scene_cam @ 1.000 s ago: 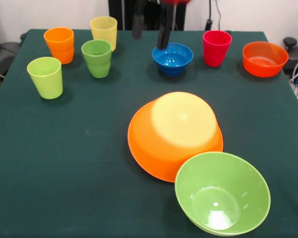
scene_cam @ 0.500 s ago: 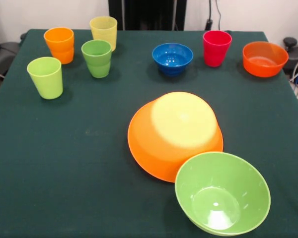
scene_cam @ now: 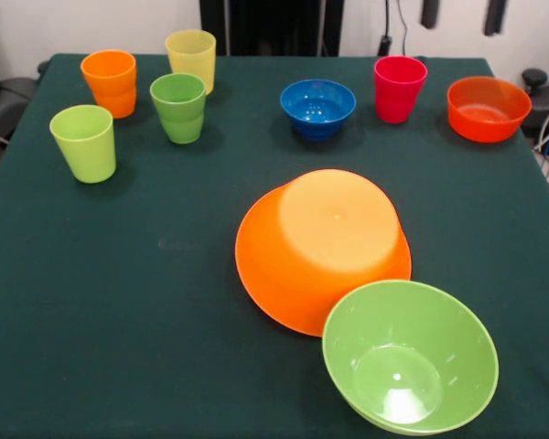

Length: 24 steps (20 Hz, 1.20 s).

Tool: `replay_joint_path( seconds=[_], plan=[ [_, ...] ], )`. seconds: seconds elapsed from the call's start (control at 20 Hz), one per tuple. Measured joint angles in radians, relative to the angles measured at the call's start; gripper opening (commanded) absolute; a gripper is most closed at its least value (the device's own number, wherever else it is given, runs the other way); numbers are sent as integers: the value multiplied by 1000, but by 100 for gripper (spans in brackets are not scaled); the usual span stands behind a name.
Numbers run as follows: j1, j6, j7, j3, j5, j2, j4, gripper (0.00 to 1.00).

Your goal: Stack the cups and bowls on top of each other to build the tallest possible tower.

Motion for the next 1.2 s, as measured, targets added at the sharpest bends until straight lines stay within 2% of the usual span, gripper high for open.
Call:
replay_joint_path(
  seconds=[0.25,0.5,0.95,1.2],
  plan=[
    [45,-73,0,-4,0,44,28,100],
    [50,-109,0,-3,-3,88,36,100],
    [-74,-142,0,-5,-125,156,30,100],
    [-88,-192,0,-48,-186,206,24,100]
  ],
)
